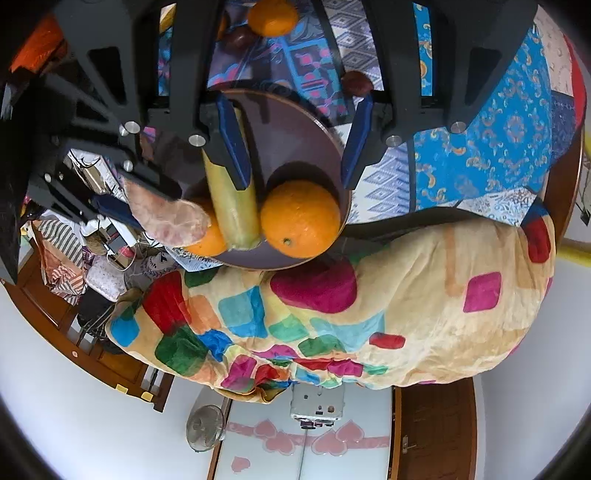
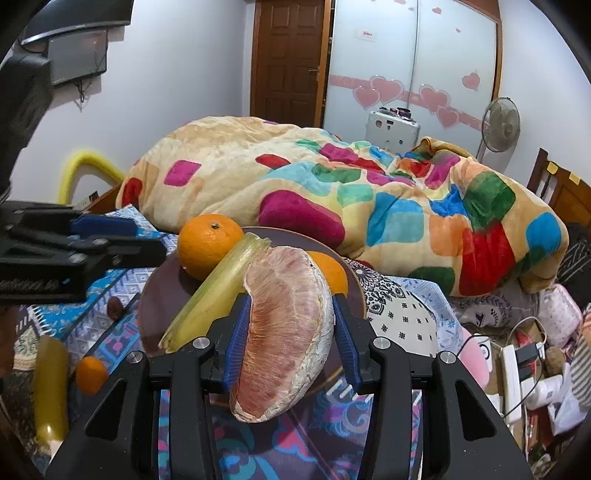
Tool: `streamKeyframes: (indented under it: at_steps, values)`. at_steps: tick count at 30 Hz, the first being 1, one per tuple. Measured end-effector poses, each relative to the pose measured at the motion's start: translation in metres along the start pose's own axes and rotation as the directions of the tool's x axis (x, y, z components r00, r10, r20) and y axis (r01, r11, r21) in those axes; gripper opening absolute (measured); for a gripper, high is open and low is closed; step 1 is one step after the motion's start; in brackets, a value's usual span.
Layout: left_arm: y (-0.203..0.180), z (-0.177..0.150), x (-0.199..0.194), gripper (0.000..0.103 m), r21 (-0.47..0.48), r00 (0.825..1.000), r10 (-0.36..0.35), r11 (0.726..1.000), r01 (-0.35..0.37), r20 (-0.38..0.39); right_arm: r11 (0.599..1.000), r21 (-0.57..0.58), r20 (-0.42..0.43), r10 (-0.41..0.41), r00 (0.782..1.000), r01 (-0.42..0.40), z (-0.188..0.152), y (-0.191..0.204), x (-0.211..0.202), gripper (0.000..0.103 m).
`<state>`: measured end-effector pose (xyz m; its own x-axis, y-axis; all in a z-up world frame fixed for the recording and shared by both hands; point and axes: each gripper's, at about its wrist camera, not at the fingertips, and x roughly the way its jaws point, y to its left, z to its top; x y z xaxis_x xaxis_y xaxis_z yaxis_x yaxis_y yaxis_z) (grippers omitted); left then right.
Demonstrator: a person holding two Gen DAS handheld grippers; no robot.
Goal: Organize fruits
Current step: 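Place the pomelo segment on the plate rim with the right tool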
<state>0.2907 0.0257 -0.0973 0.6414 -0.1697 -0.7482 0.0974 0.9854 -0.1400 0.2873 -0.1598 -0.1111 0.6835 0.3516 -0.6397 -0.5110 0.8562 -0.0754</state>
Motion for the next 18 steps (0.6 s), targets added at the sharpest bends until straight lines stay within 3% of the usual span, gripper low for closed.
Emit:
streamKeyframes:
  at_steps: [7,11,18]
  values:
    - [0.005,-0.014,-0.006,0.051,0.025,0.999,0.031,0.999,-0.031,-0.010,1.000,0.010,0.000,-0.028,1.000,0.028,0.008,-0.002,-0.003,0.044]
    - [0.004,-0.022,-0.021,0.060,0.033,0.999,0.045,0.998,-0.045,0.005,1.000,0.021,0.001,-0.019,1.000,0.019,0.004,-0.003,-0.016,0.044]
    - [0.002,-0.048,-0.057,0.066,0.051,0.998,0.055,0.997,-0.056,0.025,0.999,0.033,-0.015,0.000,1.000,0.000,-0.011,0.000,-0.039,0.044]
